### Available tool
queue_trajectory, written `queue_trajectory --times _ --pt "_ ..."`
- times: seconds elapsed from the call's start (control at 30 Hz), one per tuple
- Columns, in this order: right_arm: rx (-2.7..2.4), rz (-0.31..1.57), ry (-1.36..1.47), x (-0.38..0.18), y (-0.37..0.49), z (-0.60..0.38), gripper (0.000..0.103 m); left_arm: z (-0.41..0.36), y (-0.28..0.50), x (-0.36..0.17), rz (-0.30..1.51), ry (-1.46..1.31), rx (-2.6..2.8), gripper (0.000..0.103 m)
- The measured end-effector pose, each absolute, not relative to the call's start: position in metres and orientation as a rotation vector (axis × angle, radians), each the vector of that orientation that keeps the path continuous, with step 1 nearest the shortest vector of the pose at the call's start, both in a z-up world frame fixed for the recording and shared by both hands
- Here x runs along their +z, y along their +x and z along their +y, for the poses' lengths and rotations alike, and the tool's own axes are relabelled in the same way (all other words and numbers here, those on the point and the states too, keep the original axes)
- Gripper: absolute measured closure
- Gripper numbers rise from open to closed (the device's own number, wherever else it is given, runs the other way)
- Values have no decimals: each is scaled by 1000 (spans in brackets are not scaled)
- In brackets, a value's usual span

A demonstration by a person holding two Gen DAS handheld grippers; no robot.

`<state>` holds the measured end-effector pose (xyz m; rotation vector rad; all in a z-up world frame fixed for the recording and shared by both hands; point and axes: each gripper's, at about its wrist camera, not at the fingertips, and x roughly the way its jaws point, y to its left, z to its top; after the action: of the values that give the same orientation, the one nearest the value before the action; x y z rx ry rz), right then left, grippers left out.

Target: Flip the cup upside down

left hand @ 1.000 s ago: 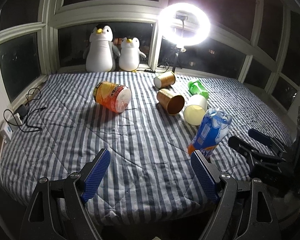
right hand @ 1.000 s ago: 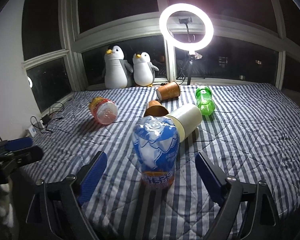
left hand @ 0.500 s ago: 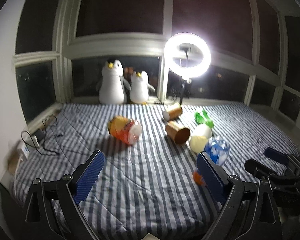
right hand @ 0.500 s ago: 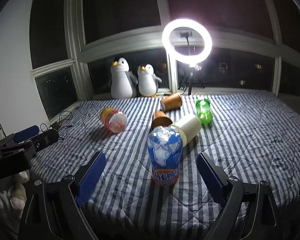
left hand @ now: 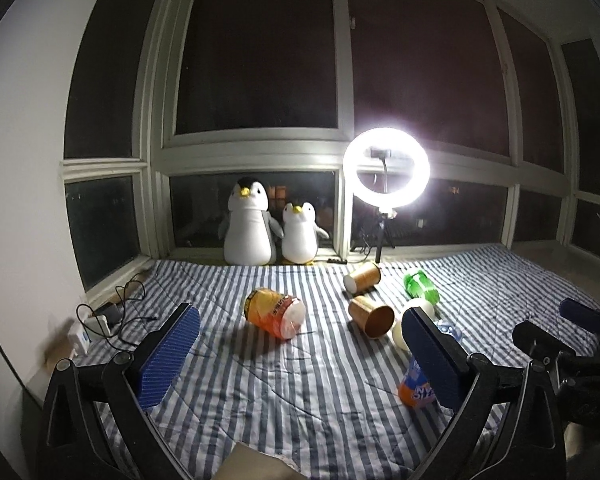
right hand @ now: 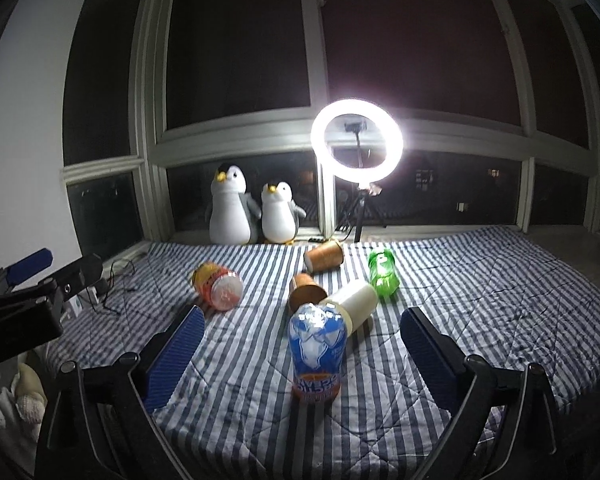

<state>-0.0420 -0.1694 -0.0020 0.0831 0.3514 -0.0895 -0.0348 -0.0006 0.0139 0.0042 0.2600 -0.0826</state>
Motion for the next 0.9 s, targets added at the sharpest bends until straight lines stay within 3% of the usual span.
queue_trajectory --times 0.9 --pt "-99 343 85 -3 -48 -169 3 -3 -39 16 269 -8 -86 1"
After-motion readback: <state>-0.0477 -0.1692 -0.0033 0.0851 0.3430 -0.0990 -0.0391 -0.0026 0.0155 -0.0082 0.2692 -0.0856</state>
